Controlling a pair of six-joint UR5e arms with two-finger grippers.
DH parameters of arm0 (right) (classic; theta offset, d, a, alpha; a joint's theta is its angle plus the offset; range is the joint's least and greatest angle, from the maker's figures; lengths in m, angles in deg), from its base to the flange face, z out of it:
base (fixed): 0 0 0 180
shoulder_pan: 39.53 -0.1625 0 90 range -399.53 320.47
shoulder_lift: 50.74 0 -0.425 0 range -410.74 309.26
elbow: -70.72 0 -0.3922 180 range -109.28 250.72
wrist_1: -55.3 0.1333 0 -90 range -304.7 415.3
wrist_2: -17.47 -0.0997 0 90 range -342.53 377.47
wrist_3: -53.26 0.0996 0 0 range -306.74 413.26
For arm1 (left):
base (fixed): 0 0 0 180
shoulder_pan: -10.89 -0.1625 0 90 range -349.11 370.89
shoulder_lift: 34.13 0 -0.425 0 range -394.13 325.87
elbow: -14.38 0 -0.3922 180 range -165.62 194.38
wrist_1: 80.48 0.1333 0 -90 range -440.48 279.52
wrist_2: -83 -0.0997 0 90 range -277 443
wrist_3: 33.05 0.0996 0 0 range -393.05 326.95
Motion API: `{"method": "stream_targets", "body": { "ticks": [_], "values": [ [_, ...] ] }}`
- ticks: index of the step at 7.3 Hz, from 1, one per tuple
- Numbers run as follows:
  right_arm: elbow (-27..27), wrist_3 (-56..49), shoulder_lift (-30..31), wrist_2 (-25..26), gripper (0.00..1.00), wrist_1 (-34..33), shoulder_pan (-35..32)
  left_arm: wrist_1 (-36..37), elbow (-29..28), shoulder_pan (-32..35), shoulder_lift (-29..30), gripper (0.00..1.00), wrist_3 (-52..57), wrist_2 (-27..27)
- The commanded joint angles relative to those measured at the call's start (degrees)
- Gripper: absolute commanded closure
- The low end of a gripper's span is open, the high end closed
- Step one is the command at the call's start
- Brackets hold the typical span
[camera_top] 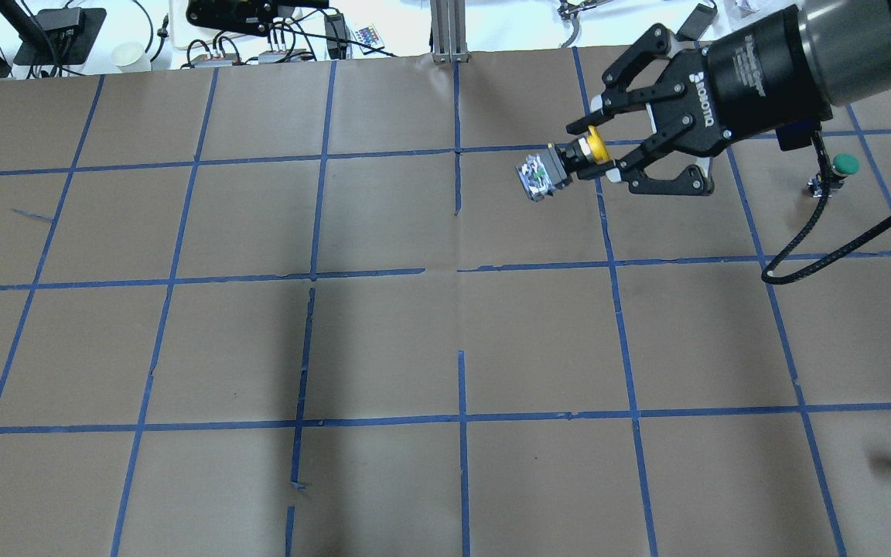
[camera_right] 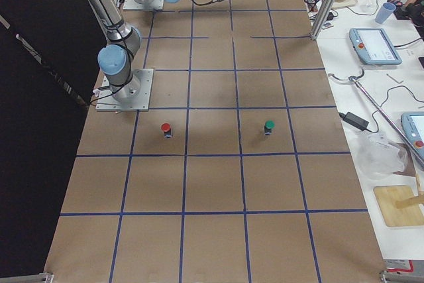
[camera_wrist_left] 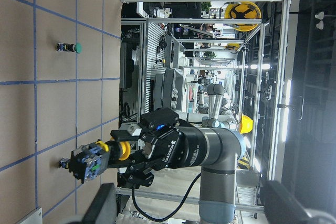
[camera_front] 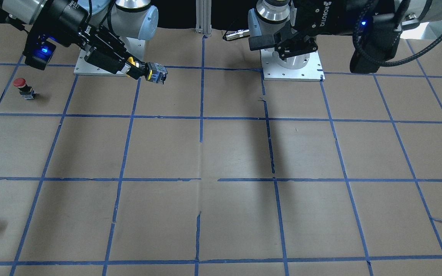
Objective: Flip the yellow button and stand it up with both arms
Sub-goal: 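Carry the button with the right gripper down to the table, cap up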
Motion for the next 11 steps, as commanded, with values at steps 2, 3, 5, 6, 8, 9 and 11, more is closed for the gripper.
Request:
{"method": "stream_targets", "body": {
  "ticks": [2, 3, 5, 6, 8, 9, 11],
  "values": [
    [-0.66, -28.32, -0.61, 29.86, 0.95, 4.29, 0.6, 20.8, -0.38, 0.25, 0.18, 0.0, -18.57, -19.13],
    [-2.23, -36.83, -0.61, 38.36, 0.95, 1.24, 0.86, 22.51, -0.38, 0.34, 0.01, 0.0, -18.61, -28.44],
    [-10.11, -50.29, -0.52, 42.14, 0.95, -13.57, 5.58, 26.02, -0.47, 0.87, -0.78, 0.0, -18.53, -45.59],
    [-15.12, -59.41, -0.43, 42.05, 0.95, -22.34, 10.4, 27.35, -0.38, 1.39, -0.61, 0.0, -18.44, -54.2],
    [-19.2, -72.55, -0.52, 40.57, 0.95, -29.54, 18.22, 30.68, 0.4, 4.54, -0.52, 0.0, -19.66, -66.96],
    [-19.82, -75.38, -0.61, 35.43, 0.95, -29.55, 22.62, 30.87, 0.5, 8.04, -0.35, 0.0, -24.02, -72.25],
    [-24.28, -88.87, -0.78, 33.09, 0.95, -37.23, 28.7, 30.79, 3.64, 11.67, -1.92, 0.0, -26.61, -74.41]
  ]
}}
